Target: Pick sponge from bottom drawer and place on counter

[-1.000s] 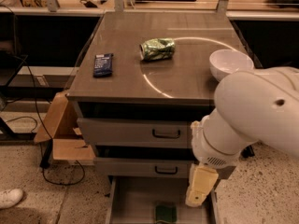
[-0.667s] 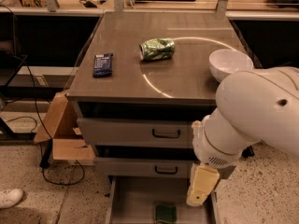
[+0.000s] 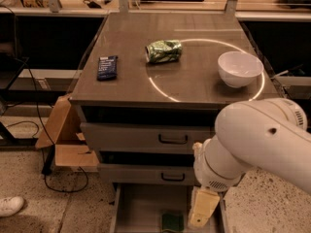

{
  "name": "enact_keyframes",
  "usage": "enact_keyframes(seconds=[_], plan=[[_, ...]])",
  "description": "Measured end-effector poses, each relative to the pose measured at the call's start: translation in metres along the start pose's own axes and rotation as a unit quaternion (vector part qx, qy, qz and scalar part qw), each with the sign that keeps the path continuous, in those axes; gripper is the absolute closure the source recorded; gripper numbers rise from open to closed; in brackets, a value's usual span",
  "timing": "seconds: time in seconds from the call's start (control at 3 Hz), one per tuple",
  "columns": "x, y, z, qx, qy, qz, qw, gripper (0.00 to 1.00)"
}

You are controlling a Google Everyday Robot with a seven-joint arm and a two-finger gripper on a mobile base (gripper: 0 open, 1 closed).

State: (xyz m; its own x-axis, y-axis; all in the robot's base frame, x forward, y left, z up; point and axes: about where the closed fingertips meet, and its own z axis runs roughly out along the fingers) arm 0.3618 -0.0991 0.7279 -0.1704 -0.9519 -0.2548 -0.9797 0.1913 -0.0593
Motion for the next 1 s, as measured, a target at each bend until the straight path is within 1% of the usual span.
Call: enact_keyframes(seconds=[0.33,0.67,1.0], plan=[[0.014,-0.004,0.031,-0.001,-0.009,0.002,1.0000,0.00],[0.060,-0.042,0.060,0.015,-0.010,0.002,0.9998,0.00],[0.064,-0.047,0.057,0.021,-0.006,0.002,0.9998,0.00]])
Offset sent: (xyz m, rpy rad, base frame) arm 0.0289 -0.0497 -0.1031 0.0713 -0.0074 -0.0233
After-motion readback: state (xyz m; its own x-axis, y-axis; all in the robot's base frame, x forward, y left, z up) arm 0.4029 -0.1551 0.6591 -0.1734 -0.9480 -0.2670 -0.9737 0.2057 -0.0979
